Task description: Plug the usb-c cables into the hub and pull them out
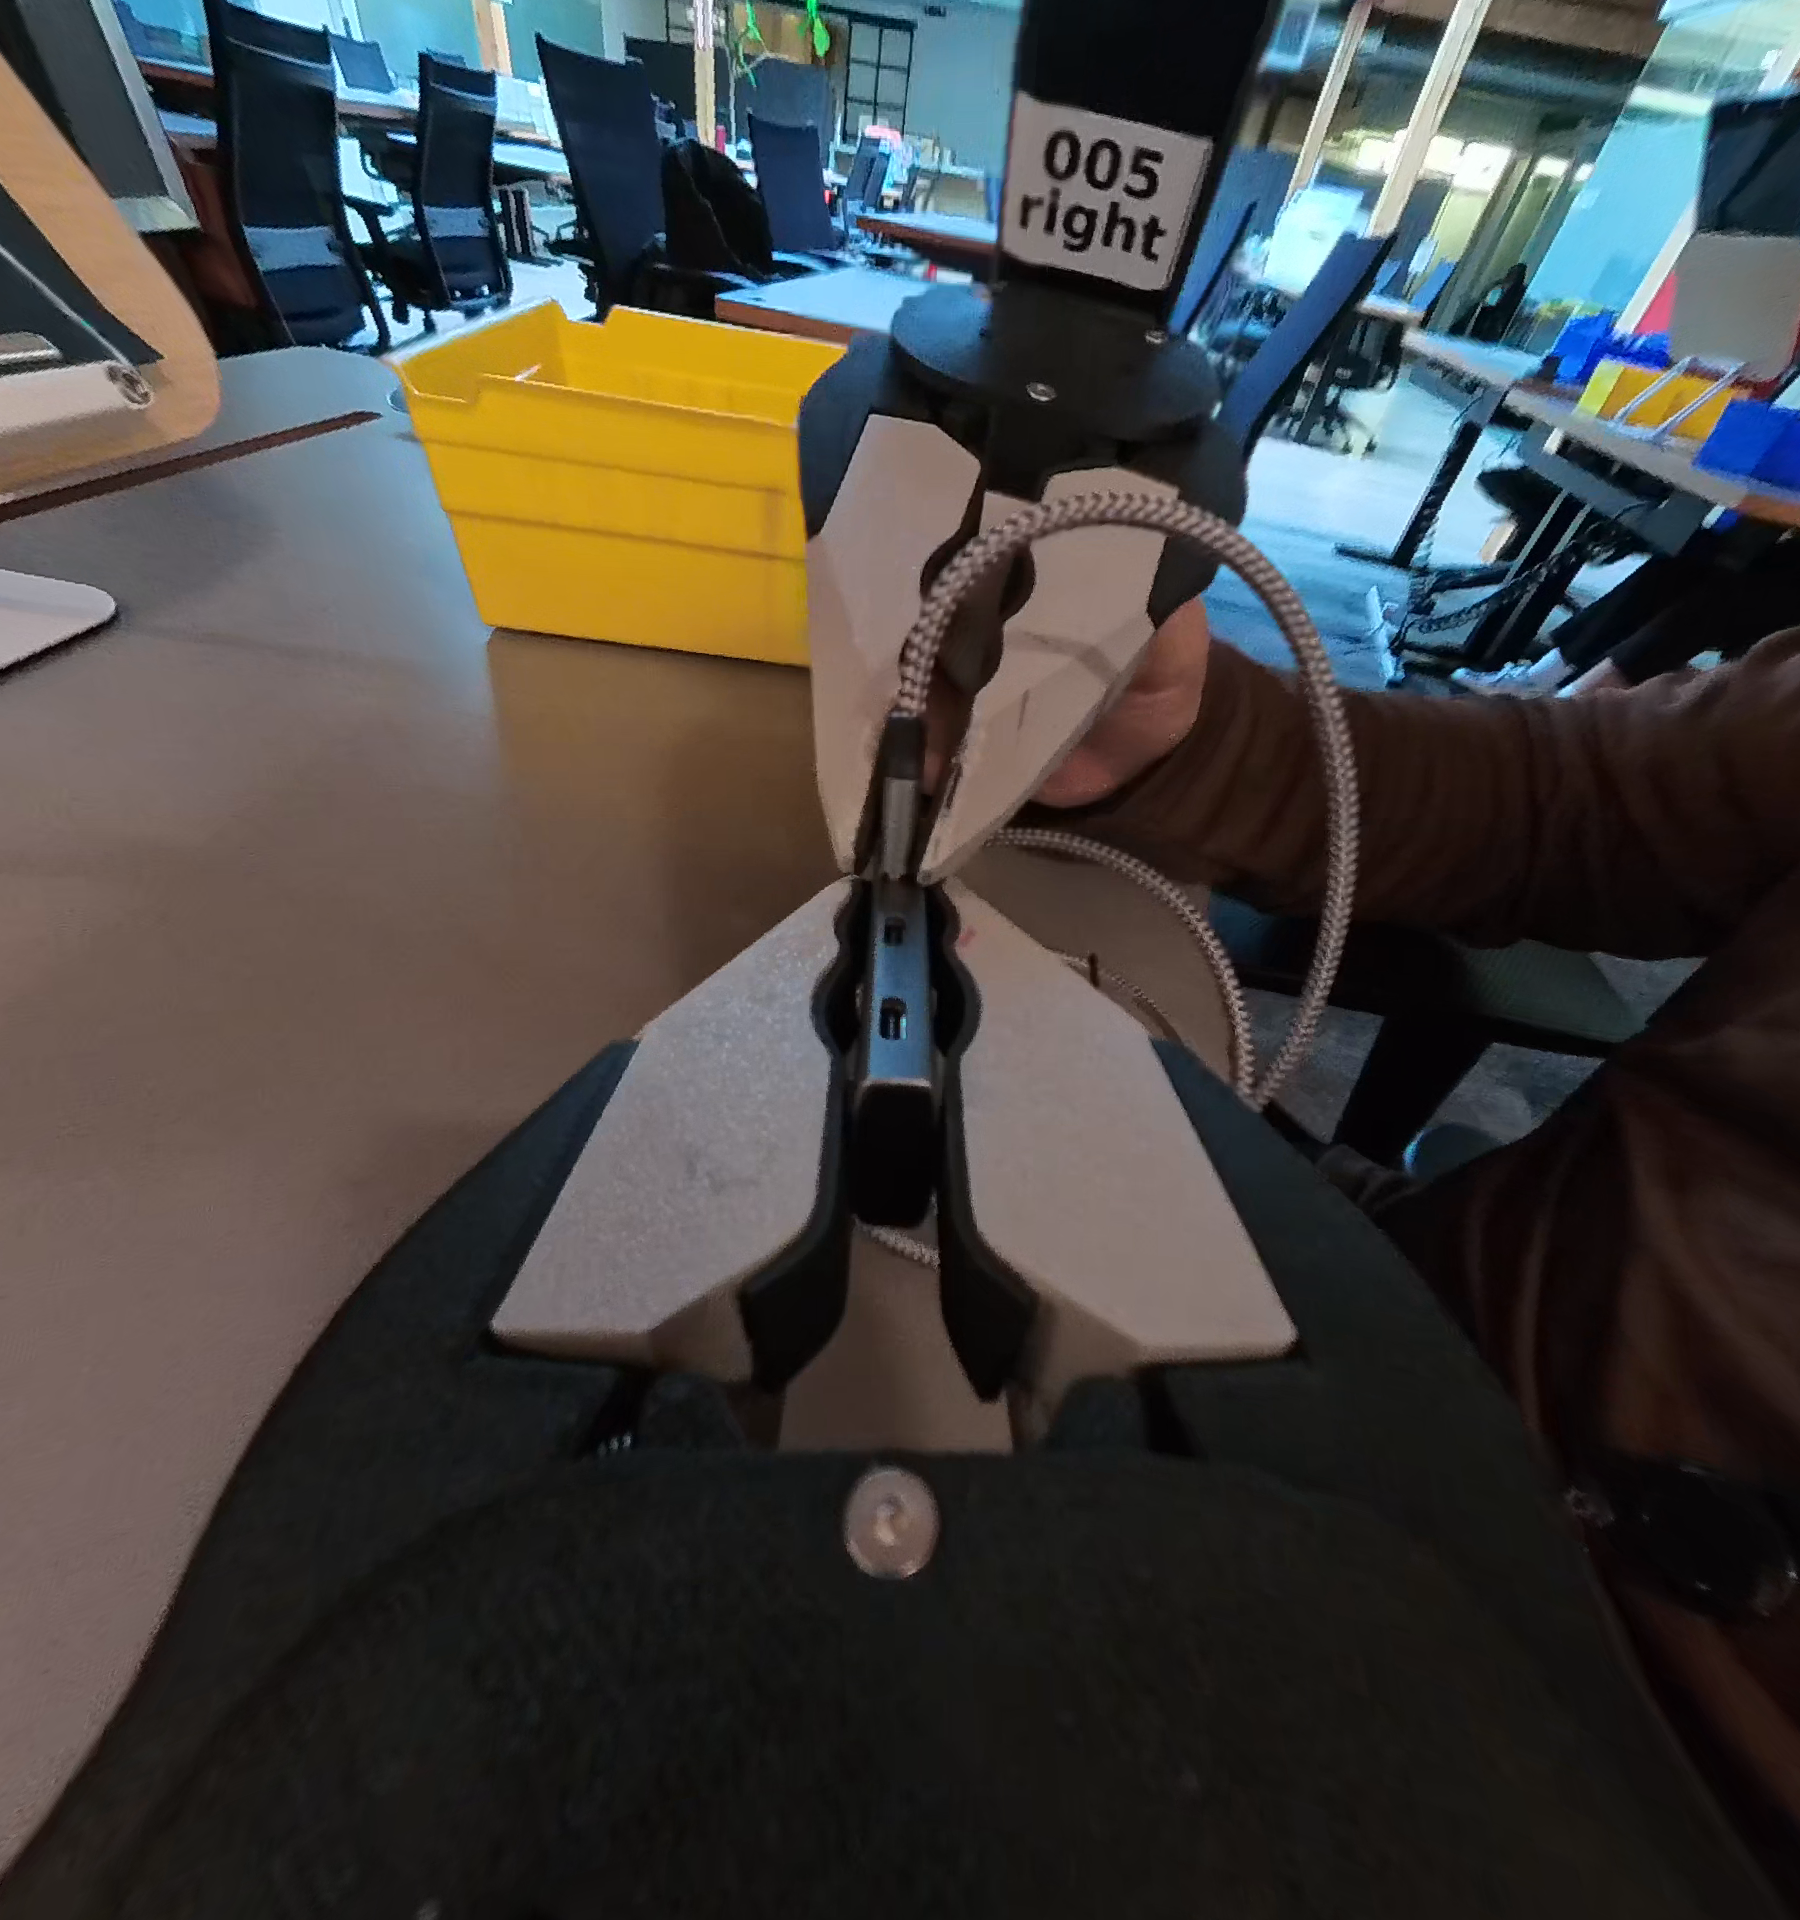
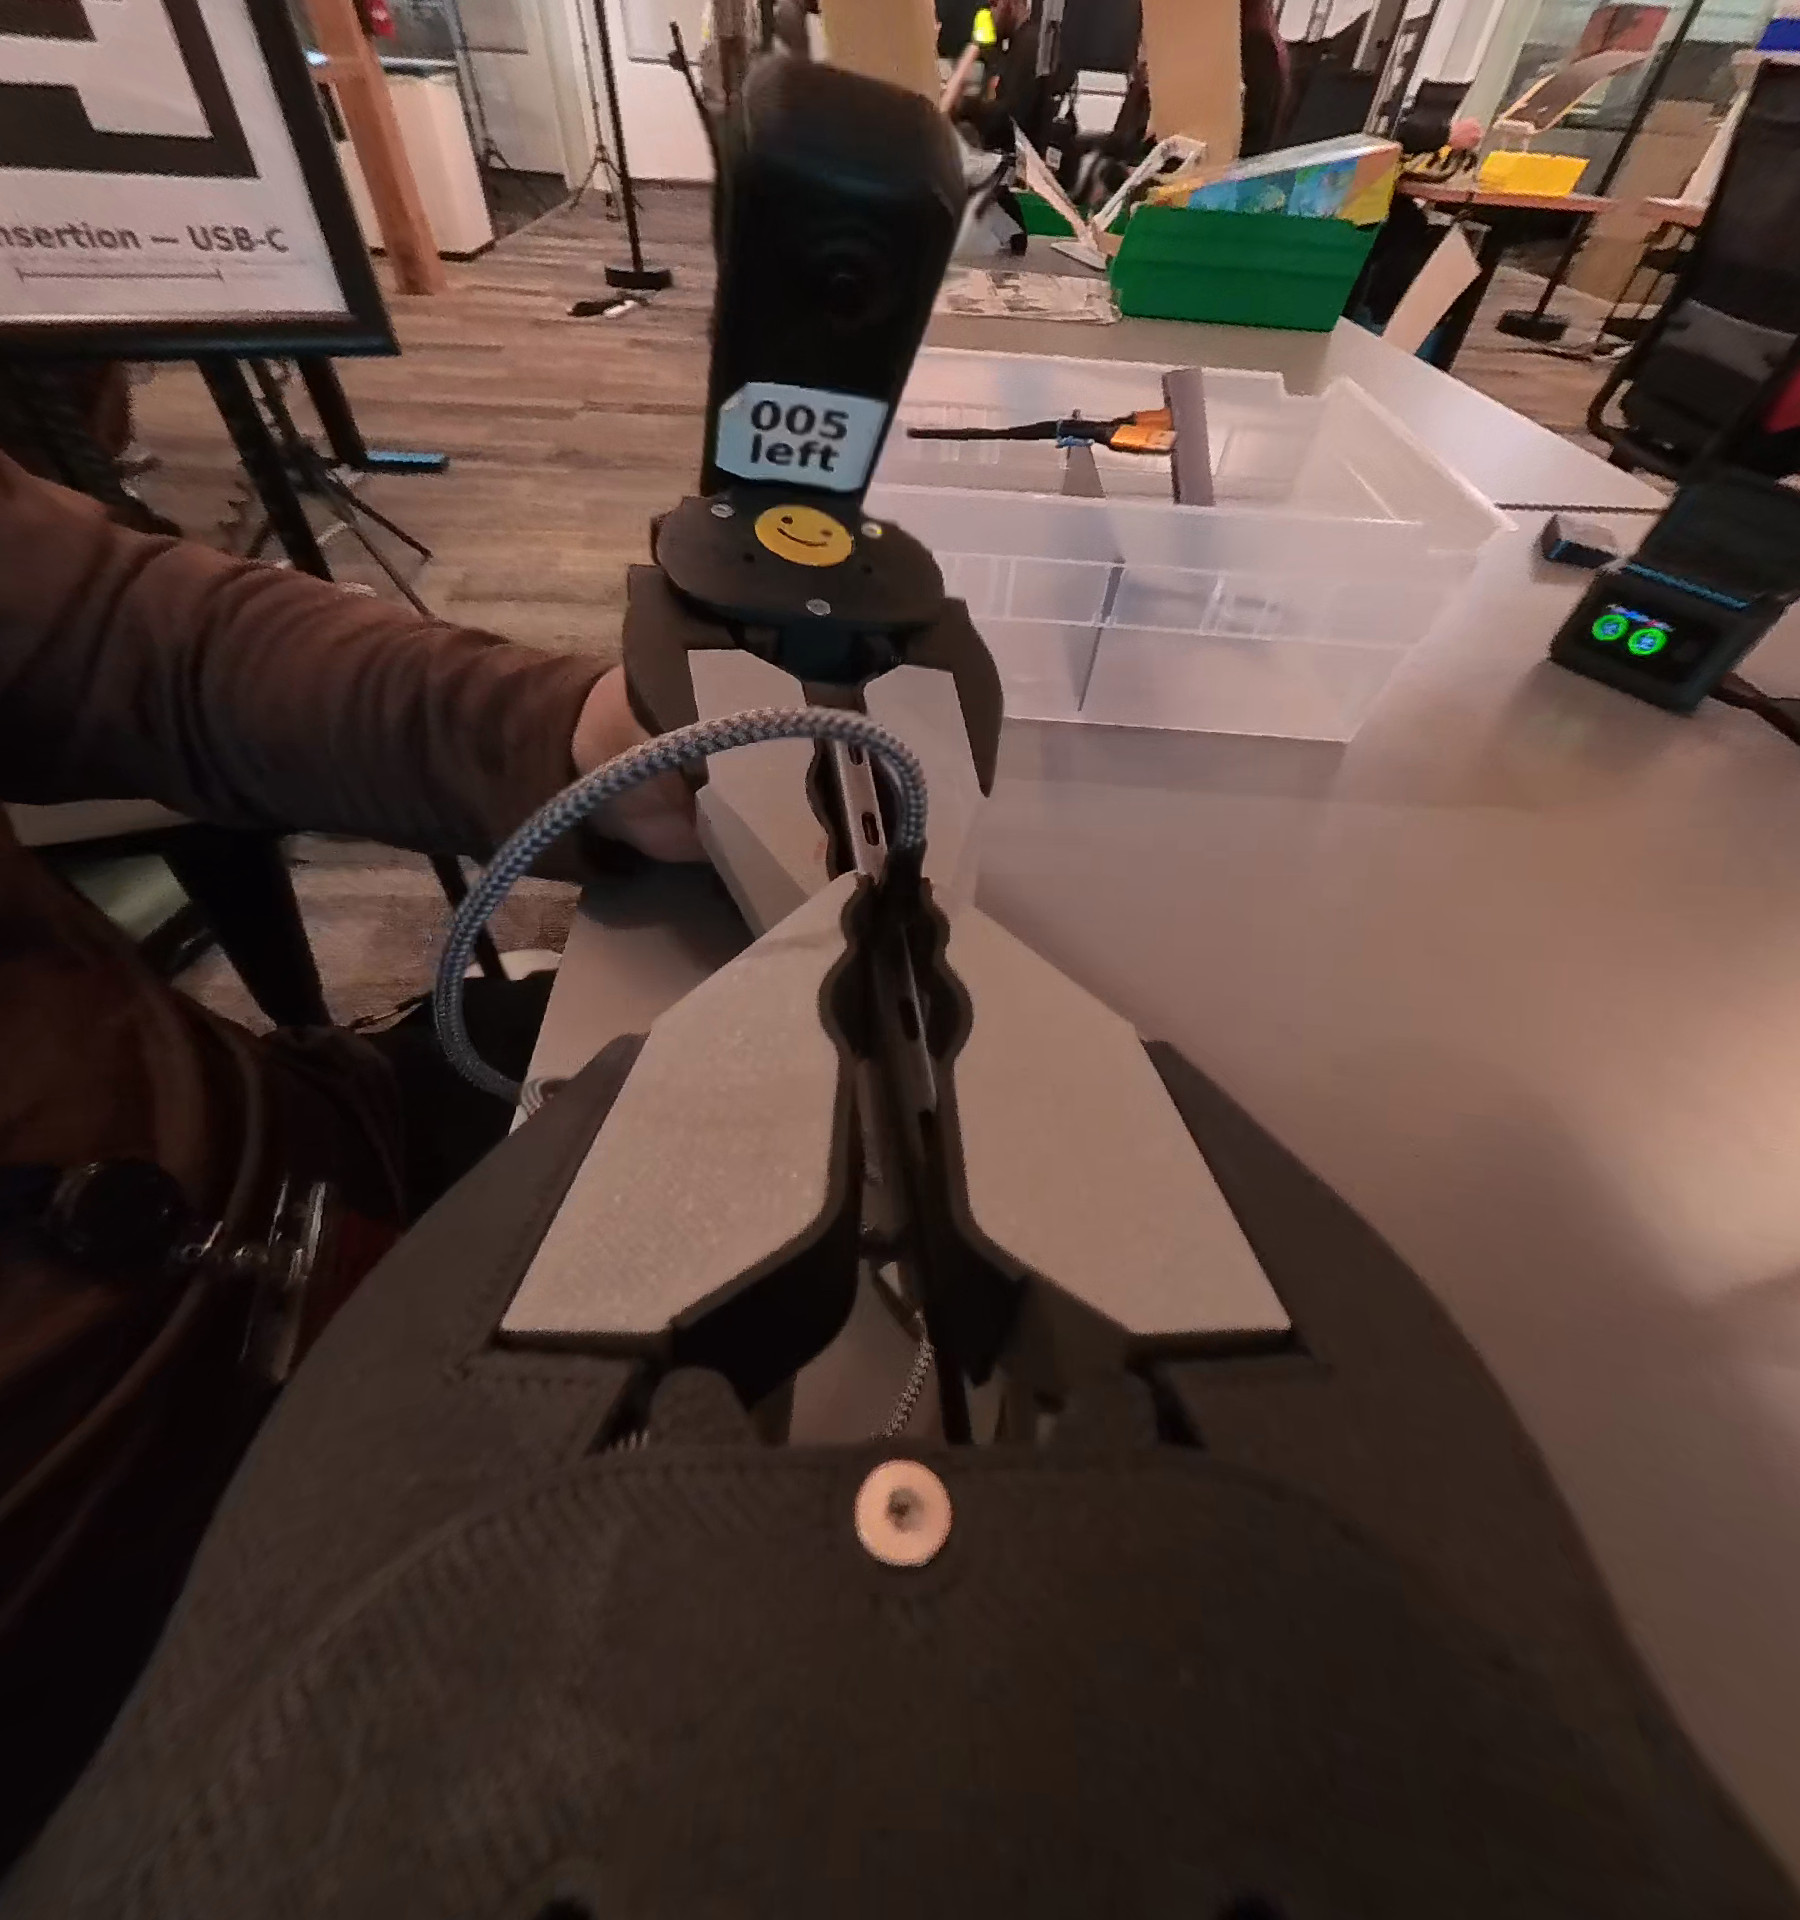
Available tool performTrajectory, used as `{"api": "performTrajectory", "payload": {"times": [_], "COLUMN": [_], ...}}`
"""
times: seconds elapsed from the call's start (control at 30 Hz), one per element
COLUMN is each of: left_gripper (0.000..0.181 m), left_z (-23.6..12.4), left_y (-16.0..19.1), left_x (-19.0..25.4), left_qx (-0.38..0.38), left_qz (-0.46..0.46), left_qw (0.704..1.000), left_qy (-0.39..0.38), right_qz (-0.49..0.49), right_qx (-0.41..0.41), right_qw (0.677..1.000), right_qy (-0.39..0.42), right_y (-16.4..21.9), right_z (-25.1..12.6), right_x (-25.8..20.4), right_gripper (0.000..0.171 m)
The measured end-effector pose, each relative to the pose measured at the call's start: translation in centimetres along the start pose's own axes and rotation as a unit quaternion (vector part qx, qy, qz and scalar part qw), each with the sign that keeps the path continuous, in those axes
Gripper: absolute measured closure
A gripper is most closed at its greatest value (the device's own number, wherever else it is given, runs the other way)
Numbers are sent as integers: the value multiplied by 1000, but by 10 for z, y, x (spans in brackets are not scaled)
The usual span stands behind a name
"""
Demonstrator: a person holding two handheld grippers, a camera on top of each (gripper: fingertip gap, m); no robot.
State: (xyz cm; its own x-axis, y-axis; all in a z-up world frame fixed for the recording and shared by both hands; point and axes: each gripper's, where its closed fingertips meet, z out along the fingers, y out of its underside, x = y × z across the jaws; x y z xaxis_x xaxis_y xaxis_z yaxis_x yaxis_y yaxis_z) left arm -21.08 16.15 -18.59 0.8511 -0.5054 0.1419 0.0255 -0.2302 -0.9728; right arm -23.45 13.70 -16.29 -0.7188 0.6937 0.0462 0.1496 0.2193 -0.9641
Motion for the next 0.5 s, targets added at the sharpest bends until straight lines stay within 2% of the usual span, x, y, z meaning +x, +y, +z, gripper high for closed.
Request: {"api": "performTrajectory", "payload": {"times": [0.17, 0.2, 0.23, 0.27, 0.3, 0.4, 0.5], "left_gripper": [173, 173, 174, 173, 173, 173, 173], "left_z": [-3, -4, -4, -1, 3, 5, -5], "left_y": [-15, -17, -16, -13, -11, -14, -16], "left_x": [2, 2, -5, -6, -3, -3, -19], "left_qx": [62, 74, 72, 55, 43, 52, 56], "left_qz": [-75, -90, -90, -54, -27, -25, -5], "left_qw": [995, 993, 993, 997, 998, 998, 995], "left_qy": [27, 31, 0, -27, -38, -38, -88], "right_qz": [20, 29, 32, 37, 47, 63, 48], "right_qx": [17, 47, 92, 121, 135, 169, 121], "right_qw": [999, 995, 986, 981, 981, 978, 981], "right_qy": [36, 80, 133, 150, 135, 104, 145], "right_y": [-14, -21, -33, -43, -50, -61, -59], "right_z": [1, -4, -17, -28, -35, -46, -57], "right_x": [8, 19, 35, 43, 45, 44, 44], "right_gripper": [167, 168, 168, 169, 169, 168, 168]}}
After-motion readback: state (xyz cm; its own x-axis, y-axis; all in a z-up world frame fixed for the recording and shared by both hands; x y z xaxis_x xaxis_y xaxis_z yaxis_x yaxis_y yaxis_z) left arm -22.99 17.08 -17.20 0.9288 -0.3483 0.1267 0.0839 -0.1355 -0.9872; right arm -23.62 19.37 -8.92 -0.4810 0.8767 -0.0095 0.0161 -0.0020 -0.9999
